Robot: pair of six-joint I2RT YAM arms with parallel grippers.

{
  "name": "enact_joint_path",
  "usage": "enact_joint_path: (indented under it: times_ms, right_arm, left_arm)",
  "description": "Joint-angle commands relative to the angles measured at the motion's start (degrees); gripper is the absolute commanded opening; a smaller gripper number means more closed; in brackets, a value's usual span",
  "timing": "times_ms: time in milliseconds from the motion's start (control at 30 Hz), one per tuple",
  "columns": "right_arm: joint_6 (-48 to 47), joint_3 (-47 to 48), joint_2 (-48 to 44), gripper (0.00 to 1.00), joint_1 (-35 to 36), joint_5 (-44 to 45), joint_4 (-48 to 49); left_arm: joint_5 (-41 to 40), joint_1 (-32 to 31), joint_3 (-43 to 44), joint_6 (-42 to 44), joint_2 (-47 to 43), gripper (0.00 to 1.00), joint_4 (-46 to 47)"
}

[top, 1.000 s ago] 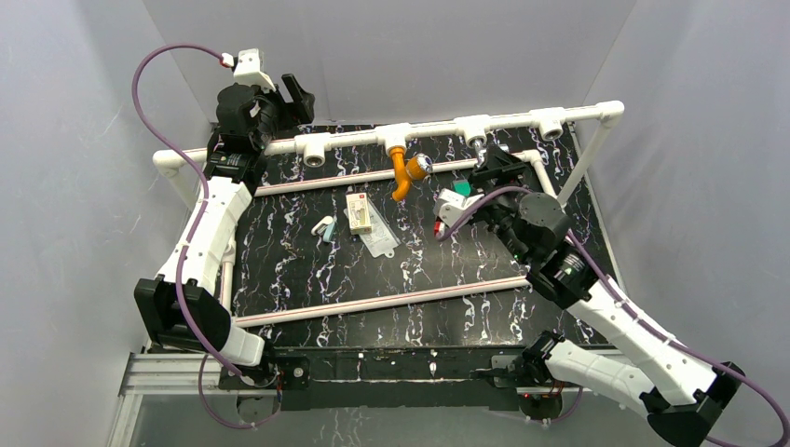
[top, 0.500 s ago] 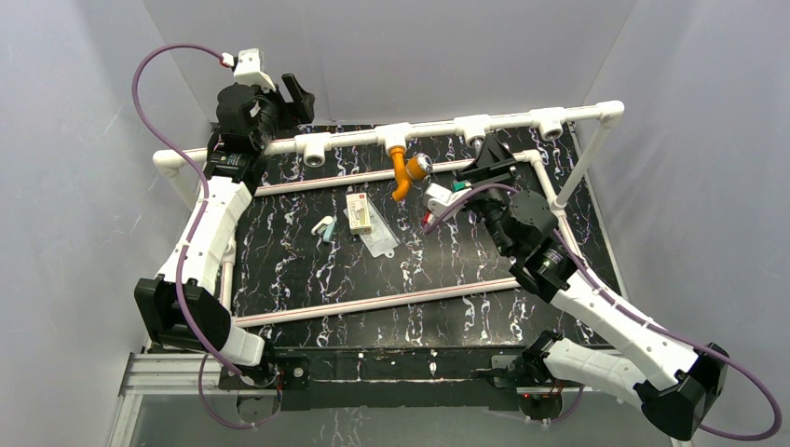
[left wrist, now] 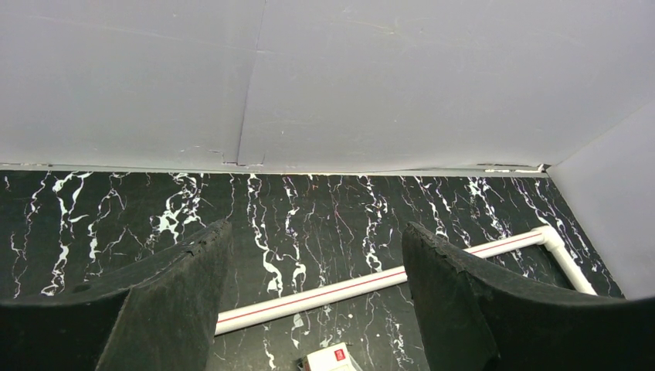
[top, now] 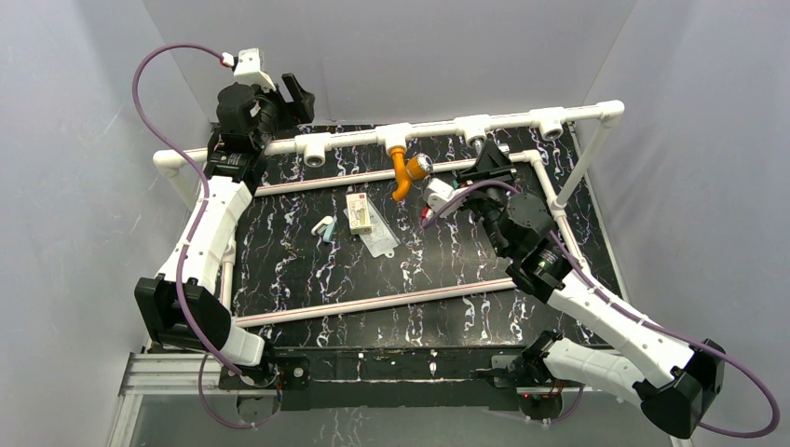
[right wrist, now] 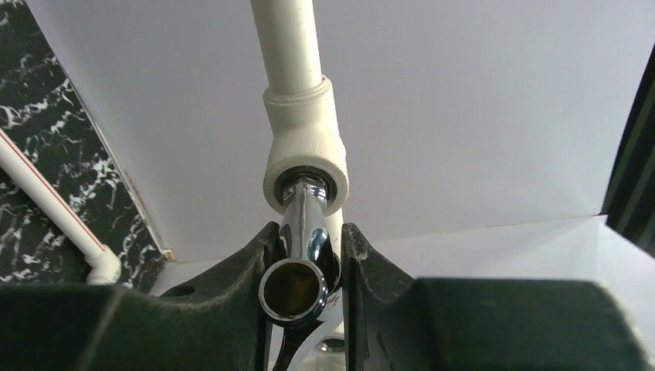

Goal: Install the water faucets

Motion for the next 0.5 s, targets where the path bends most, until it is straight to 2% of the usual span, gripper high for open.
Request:
enact_joint_path:
  times_ms: [0,300,467]
  right_arm:
    - [12.3,0.1,-0.9,0.01,-0.1,2.4,2.5]
    - [41.3,2.8,-1.1,0.01,-0.1,0.7,0.0]
    - [60.5,5.8,-0.6,0.01,-0.1,-0.9,-2.6]
  left_arm:
    - [-0.2,0.6,-6.7,0.0,7.2,0.78,-15.4]
    - [-0.4,0.6,-6.7,0.1,7.2,0.78,-15.4]
    - [-0.3,0.6,-6.8,0.1,7.0,0.78,-15.5]
